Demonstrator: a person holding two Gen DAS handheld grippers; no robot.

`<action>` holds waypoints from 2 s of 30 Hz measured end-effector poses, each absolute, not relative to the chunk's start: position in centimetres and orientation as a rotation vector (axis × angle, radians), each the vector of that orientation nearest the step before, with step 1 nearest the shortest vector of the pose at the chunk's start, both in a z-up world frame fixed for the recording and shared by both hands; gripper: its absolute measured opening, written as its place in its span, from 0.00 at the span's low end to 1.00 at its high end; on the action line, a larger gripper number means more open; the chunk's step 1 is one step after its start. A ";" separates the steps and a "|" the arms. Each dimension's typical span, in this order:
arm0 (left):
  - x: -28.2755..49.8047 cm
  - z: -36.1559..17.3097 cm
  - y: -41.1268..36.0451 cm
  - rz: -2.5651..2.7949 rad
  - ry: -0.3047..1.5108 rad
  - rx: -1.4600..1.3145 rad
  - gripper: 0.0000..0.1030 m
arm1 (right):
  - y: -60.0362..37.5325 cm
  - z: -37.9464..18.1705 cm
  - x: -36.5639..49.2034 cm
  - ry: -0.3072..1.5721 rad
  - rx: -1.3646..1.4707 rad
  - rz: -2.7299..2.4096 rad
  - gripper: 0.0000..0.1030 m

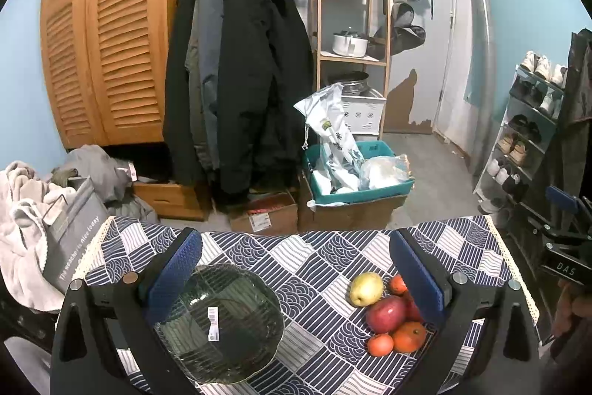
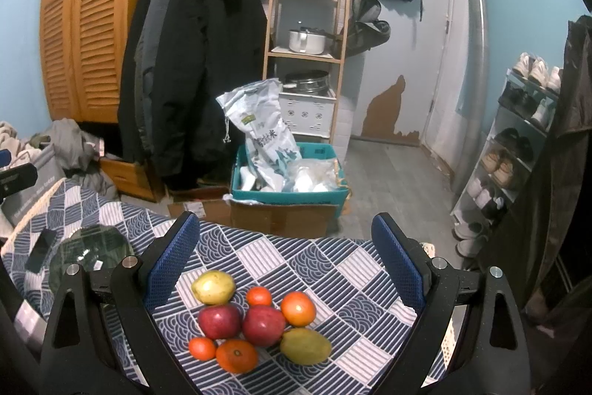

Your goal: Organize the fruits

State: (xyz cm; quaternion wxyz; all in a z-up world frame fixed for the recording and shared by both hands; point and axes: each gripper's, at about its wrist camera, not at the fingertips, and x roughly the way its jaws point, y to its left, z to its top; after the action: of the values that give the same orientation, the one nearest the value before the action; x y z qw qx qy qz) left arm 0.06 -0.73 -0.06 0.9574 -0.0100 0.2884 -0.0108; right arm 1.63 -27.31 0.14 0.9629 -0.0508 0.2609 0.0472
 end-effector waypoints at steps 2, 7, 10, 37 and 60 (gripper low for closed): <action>0.1 -0.2 -0.8 -0.023 0.587 -0.021 0.99 | -27.3 0.1 1.7 0.529 -0.104 0.095 0.90; 0.1 -0.3 -0.8 -0.024 0.588 -0.020 0.99 | -27.3 0.2 1.7 0.530 -0.106 0.095 0.90; 0.2 -0.2 -0.8 -0.024 0.589 -0.021 0.99 | -27.3 0.3 1.8 0.531 -0.107 0.096 0.90; 0.0 -0.5 -1.1 -0.024 0.588 -0.024 0.99 | -26.6 0.1 1.8 0.534 -0.115 0.095 0.90; -0.2 -0.8 -0.8 -0.011 0.583 -0.027 0.99 | -26.4 -0.1 1.9 0.535 -0.121 0.095 0.90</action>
State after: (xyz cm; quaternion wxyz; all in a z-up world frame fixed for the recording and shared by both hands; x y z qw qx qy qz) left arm -0.16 -0.77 -0.76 0.9576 -0.0134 0.2876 -0.0052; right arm 1.90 -26.45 -0.06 0.9615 -0.0598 0.2641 0.0468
